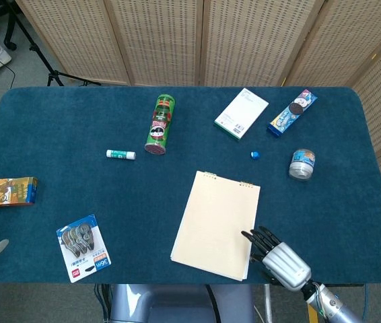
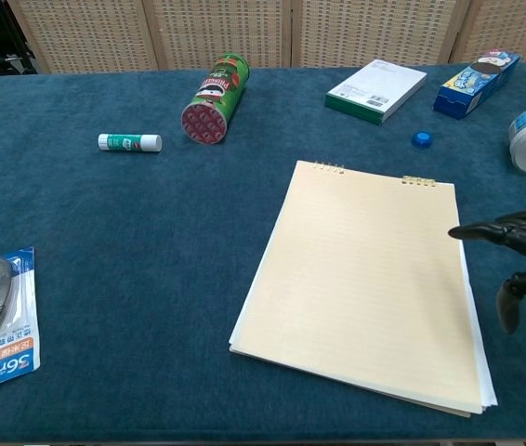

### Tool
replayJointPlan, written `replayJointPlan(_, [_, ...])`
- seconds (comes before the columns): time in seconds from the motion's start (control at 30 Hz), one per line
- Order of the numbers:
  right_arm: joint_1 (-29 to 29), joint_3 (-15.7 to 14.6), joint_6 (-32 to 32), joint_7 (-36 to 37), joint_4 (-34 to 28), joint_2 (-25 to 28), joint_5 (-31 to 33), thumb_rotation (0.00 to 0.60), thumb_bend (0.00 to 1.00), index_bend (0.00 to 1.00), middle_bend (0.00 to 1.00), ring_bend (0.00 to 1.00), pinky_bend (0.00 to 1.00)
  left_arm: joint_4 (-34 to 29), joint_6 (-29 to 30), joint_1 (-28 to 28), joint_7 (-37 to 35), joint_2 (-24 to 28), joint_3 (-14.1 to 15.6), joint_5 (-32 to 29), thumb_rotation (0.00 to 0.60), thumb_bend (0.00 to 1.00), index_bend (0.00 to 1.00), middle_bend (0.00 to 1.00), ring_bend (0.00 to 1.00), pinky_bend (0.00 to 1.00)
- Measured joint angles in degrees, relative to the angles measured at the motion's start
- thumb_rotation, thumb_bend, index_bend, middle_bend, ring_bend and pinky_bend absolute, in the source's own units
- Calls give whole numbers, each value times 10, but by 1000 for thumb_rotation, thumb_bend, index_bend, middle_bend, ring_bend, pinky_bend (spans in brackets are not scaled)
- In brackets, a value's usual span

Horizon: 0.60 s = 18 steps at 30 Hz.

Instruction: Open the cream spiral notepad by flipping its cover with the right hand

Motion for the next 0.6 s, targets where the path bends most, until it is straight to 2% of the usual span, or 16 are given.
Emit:
replayJointPlan(0.2, [3, -10, 0, -1, 6, -8, 3, 600, 311, 436, 0, 0, 0, 0, 1, 1, 0, 0, 0, 0, 600, 0, 0, 0, 0, 0])
replayJointPlan(0.6, [6, -29, 12, 5, 45, -34, -8, 600, 311, 436, 0, 0, 0, -1, -2, 0, 4, 0, 2, 2, 600, 0, 0, 0, 0, 0])
